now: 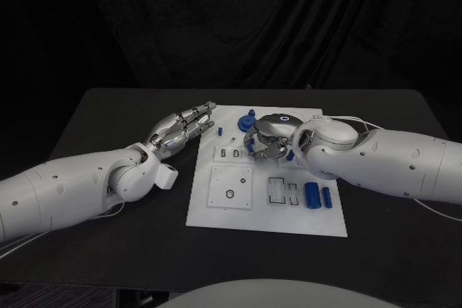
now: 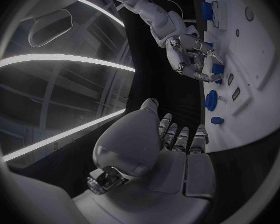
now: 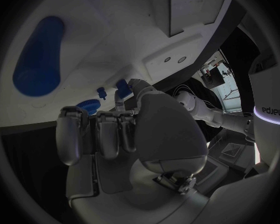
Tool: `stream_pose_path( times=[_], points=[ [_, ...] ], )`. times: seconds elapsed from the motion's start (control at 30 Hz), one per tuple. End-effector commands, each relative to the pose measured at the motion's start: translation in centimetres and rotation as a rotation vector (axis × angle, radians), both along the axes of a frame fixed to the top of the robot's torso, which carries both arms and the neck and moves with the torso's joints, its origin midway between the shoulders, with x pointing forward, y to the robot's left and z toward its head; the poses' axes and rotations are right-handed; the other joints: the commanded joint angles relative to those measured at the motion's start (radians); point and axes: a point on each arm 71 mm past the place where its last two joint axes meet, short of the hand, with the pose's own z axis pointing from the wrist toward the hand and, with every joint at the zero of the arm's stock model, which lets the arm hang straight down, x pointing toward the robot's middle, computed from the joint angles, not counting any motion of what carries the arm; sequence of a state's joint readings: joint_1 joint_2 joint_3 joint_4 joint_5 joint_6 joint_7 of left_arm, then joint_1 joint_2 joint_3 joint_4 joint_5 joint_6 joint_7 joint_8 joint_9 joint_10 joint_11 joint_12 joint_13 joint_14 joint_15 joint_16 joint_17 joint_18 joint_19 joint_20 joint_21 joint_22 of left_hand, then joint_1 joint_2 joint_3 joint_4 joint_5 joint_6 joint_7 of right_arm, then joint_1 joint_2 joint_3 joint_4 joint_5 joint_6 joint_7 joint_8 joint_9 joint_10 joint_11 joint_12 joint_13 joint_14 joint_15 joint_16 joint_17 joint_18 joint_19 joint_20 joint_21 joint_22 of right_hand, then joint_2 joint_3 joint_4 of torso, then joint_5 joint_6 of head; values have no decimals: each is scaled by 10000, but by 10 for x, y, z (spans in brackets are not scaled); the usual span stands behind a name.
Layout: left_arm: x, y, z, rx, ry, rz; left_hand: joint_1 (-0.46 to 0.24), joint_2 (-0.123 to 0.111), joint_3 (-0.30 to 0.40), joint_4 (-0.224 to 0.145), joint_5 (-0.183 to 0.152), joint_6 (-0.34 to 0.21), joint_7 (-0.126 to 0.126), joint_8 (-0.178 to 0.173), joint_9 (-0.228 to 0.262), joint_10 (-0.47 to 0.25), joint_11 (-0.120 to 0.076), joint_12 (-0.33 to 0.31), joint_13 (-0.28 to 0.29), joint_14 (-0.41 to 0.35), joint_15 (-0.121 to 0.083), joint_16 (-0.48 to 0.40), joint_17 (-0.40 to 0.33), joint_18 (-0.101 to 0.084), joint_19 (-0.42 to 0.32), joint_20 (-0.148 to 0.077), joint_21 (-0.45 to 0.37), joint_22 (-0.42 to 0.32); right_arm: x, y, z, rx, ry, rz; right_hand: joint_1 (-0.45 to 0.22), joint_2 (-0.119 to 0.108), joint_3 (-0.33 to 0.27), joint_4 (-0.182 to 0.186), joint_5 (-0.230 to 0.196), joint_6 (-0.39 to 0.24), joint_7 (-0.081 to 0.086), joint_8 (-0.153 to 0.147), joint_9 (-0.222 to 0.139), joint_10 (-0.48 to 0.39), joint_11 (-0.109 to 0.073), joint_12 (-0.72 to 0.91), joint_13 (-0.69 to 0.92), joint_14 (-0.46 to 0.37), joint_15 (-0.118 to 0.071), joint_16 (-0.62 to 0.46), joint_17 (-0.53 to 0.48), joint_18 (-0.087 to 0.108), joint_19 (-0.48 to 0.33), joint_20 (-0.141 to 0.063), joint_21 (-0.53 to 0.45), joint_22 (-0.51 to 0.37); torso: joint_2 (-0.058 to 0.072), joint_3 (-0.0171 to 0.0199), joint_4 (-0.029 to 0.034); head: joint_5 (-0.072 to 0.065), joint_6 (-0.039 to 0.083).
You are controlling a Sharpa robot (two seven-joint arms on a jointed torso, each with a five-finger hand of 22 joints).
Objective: Assemble the parts on the task board
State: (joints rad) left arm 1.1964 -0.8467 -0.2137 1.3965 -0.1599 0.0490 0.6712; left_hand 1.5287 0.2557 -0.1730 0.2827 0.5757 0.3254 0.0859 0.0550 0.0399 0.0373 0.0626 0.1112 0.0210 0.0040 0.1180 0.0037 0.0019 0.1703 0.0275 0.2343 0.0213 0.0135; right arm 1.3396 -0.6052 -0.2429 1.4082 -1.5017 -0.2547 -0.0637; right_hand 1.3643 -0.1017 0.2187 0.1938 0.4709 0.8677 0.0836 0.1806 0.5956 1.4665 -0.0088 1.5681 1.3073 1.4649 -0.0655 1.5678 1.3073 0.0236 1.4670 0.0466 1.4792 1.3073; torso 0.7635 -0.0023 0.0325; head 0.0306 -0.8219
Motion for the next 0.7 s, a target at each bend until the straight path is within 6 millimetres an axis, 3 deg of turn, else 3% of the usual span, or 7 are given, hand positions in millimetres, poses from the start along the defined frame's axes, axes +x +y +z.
stream_pose_path(
  times=[0.03,0.13,0.3,0.5,0.7],
  points=[
    [-1,-2,0,-107,-48,-140,9,-24,47,7,10,1,30,62,7,0,37,26,13,-27,51,-29,-13,106,7,83,39,8,0,-1,-3,-222,110,-153,-157,-123,64,90,51,-281,7,-373,-259,1043,57,26,2635,1059,82,30,2635,32,368,93,-75,2282,-2,1,2,10,-3],
    [-1,-2,0,-106,-42,-143,9,-24,47,7,10,1,30,62,7,0,37,26,13,-27,51,-29,-13,106,7,83,39,8,0,-1,-4,-248,136,-144,-179,-198,155,150,49,-616,-10,-801,-631,1016,34,6,2611,1059,69,30,2635,39,351,85,-104,2273,-5,-2,-1,19,-11],
    [-1,-2,0,-105,-39,-147,9,-24,47,7,10,1,30,62,7,0,37,26,13,-27,51,-29,-13,106,7,83,39,8,0,-1,-4,-263,151,-132,-202,-282,222,192,40,-892,-53,-1147,-1080,504,-2,-431,2097,1059,28,30,2635,50,322,61,-151,2259,2,-2,9,11,-6],
    [-1,-2,0,-95,-30,-142,4,-28,51,8,6,8,43,65,8,4,50,33,15,-27,45,-29,-12,107,10,82,43,10,1,-2,-3,-216,101,-146,-250,-392,153,251,36,-2174,-227,-1199,-2076,33,-160,-991,1438,1059,-92,30,2635,54,317,-58,-167,2255,-2,0,5,18,-14],
    [-1,-1,0,-83,-28,-124,4,-28,51,8,6,8,43,65,8,4,50,33,15,-27,45,-29,-12,107,10,82,43,10,1,-4,-2,-124,10,-165,-268,-414,107,289,38,-2658,-251,-1229,-2436,-8,-184,-1053,1361,1059,-113,30,2635,56,312,-79,-176,2252,-2,-1,1,33,-11]
  ],
)
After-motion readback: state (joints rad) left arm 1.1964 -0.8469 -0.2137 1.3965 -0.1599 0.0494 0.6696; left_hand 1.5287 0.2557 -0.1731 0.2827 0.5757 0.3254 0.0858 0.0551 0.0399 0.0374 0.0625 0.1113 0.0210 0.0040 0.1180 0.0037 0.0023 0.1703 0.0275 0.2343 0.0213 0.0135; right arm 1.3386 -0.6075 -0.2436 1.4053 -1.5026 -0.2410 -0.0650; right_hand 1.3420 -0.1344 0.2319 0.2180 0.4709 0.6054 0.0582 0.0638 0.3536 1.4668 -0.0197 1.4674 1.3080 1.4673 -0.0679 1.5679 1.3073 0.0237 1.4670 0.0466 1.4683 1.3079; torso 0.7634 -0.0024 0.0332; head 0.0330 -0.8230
